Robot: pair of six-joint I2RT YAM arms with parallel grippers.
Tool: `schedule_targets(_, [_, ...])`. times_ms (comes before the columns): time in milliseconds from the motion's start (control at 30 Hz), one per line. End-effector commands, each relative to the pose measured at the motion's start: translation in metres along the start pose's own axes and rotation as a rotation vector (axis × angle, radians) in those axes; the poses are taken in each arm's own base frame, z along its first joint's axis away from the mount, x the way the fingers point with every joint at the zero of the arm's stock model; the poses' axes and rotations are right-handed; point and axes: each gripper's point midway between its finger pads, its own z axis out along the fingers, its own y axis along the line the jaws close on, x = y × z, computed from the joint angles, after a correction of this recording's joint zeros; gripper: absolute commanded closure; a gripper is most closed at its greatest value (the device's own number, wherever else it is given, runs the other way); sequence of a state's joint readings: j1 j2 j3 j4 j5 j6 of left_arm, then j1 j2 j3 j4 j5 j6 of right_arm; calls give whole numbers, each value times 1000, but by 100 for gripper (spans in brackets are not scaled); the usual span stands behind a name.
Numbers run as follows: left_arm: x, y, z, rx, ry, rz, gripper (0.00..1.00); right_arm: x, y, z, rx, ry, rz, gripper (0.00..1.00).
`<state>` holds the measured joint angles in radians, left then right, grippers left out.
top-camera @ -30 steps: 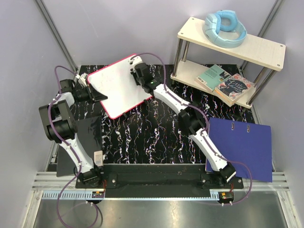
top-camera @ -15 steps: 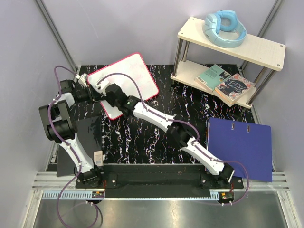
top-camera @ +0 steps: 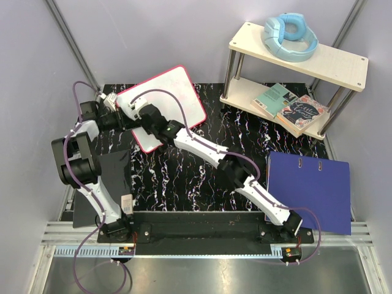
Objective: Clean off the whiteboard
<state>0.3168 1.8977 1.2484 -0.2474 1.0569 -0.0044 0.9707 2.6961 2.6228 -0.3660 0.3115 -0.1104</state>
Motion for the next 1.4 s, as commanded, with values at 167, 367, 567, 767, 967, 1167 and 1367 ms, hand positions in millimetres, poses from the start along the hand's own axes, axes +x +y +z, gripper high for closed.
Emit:
schedule_targets(167, [35, 26, -6, -204, 144, 227, 100, 27, -132, 0, 206, 103, 144, 100])
schedule_targets(367, [43, 12, -24, -149, 237, 253, 100, 33, -148, -3, 219, 120, 160, 100])
schedule_targets(567, [57, 15, -38, -137, 310, 292, 100, 37, -151, -2, 219, 122, 198, 100])
schedule_targets(767, [72, 31, -47, -192, 366, 347, 100, 28, -152, -9, 215, 85, 204, 100])
schedule_targets(967, [68, 46, -49, -255, 366, 386, 100, 13, -147, -17, 178, 25, 209, 100])
schedule_targets(1167, [58, 52, -49, -300, 341, 414, 100, 4, -119, -18, 135, 1, 143, 100])
schedule_targets(1367, [42, 47, -50, -268, 244, 322, 100, 14, -93, -17, 102, 6, 140, 100])
